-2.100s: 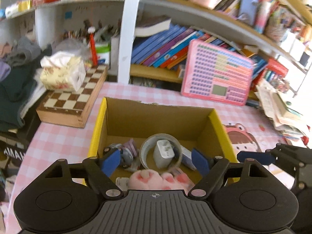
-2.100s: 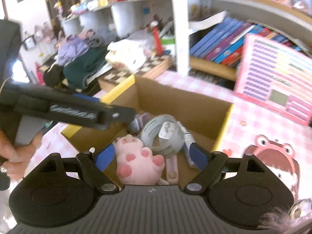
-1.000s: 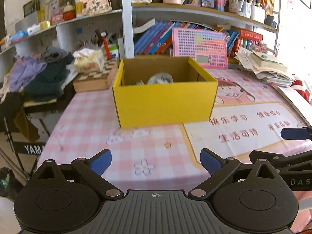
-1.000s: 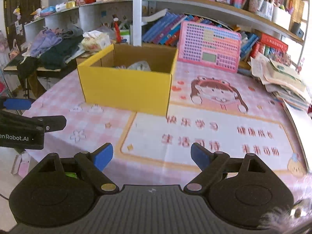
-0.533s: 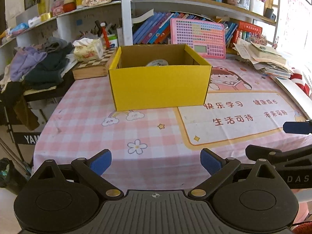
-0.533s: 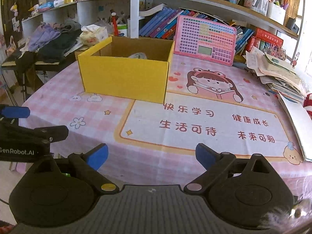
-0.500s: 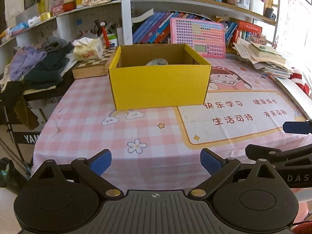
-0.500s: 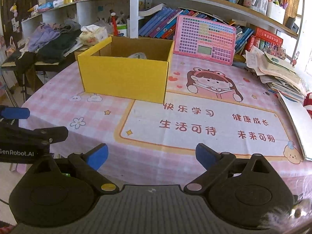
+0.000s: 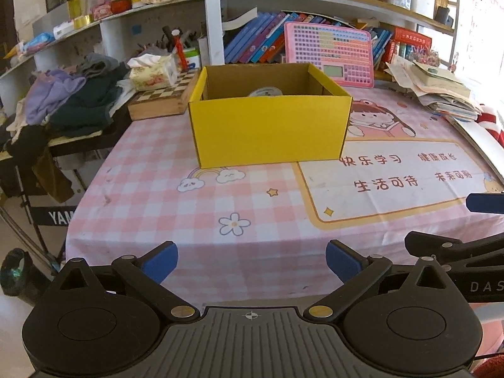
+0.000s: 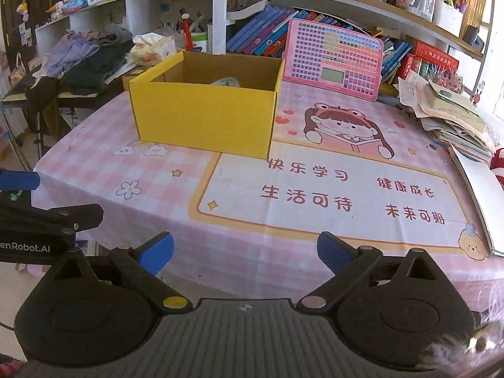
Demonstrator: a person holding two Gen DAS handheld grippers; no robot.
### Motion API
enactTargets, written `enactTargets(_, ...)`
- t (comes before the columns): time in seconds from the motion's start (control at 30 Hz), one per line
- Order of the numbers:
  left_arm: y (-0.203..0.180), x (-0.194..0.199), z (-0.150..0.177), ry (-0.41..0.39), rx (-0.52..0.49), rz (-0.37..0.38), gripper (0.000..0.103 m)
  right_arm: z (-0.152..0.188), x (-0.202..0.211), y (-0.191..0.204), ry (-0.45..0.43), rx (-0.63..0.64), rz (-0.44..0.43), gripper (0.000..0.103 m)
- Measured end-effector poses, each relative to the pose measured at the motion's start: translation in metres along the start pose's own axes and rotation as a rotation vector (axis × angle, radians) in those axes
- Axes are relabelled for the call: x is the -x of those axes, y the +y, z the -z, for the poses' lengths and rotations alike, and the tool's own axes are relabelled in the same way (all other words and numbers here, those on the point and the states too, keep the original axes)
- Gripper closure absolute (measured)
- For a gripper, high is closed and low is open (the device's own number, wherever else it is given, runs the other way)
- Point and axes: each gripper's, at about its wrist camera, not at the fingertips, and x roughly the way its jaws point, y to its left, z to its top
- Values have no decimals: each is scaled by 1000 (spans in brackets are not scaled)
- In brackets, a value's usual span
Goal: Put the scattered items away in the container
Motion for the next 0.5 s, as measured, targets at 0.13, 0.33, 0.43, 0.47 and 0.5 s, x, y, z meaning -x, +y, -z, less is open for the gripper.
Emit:
enactTargets(0.13, 4, 4, 1, -6, 11, 9, 0, -1, 2, 2, -3, 4, 3, 4)
enactTargets(0.33, 6, 5, 2, -8, 7, 19, 0, -4, 2, 3, -2, 2, 6, 3)
enactTargets(0.43, 7, 6, 3, -12, 5, 20, 0, -4, 2, 3, -2, 2, 7, 3)
enactTargets(0.47, 7, 7, 3, -12, 5, 22, 0, -4, 2, 4, -2, 3, 7, 3)
enactTargets(0.5, 7, 6, 3, -11, 5, 24, 0, -4, 2, 4, 0, 4, 7, 3)
